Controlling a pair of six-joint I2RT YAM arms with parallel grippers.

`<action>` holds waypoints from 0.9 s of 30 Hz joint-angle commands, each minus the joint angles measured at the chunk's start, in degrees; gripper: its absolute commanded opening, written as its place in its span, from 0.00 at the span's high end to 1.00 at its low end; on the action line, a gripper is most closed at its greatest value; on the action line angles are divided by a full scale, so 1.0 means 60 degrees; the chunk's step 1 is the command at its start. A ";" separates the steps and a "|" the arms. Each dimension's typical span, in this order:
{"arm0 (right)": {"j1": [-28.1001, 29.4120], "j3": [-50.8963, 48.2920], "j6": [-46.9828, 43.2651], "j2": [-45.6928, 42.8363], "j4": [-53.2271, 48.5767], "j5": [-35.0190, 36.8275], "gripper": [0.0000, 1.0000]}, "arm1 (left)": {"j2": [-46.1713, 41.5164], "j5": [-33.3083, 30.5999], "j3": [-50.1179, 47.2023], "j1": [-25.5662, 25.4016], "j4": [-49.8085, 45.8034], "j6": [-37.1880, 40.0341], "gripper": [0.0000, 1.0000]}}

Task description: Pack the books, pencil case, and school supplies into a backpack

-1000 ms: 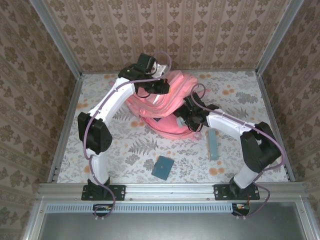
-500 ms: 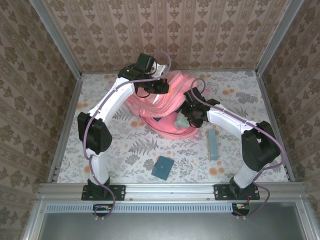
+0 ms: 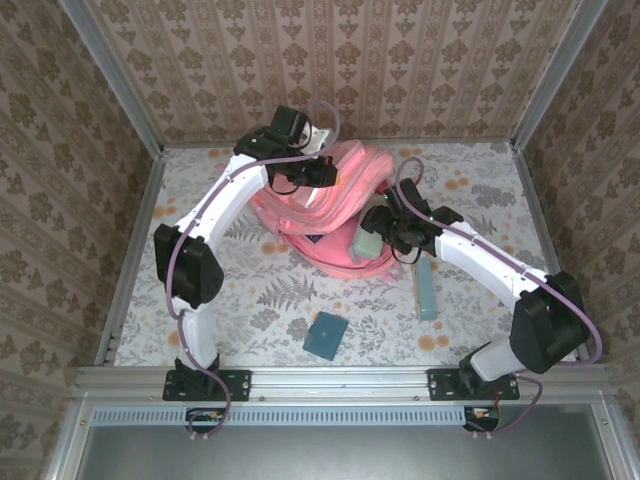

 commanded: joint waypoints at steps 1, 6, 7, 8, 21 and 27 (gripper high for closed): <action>0.0075 0.0217 -0.1101 0.0504 0.0988 -0.0834 0.38 | -0.0413 0.0339 0.0029 0.0081 0.1022 -0.0190 1.00; 0.0081 0.0958 -0.1396 0.1567 0.1550 -0.1421 0.53 | -0.0488 0.0394 -0.0125 0.0070 0.1129 -0.0294 1.00; 0.0064 0.1134 -0.1475 0.1797 0.1653 -0.1445 0.54 | -0.0497 0.0393 -0.0157 0.0066 0.1147 -0.0298 1.00; 0.0038 0.1315 -0.1513 0.1997 0.1597 -0.1391 0.55 | -0.0503 0.0406 -0.0174 0.0066 0.1158 -0.0306 1.00; -0.0887 0.1848 -0.1345 0.3173 0.0146 0.0408 0.52 | -0.0532 0.0347 -0.0260 0.0081 0.1141 -0.0243 1.00; -0.0941 0.1799 -0.1854 0.3173 0.0886 -0.1012 0.51 | -0.0381 0.0397 -0.0142 0.0095 0.1169 -0.0280 1.00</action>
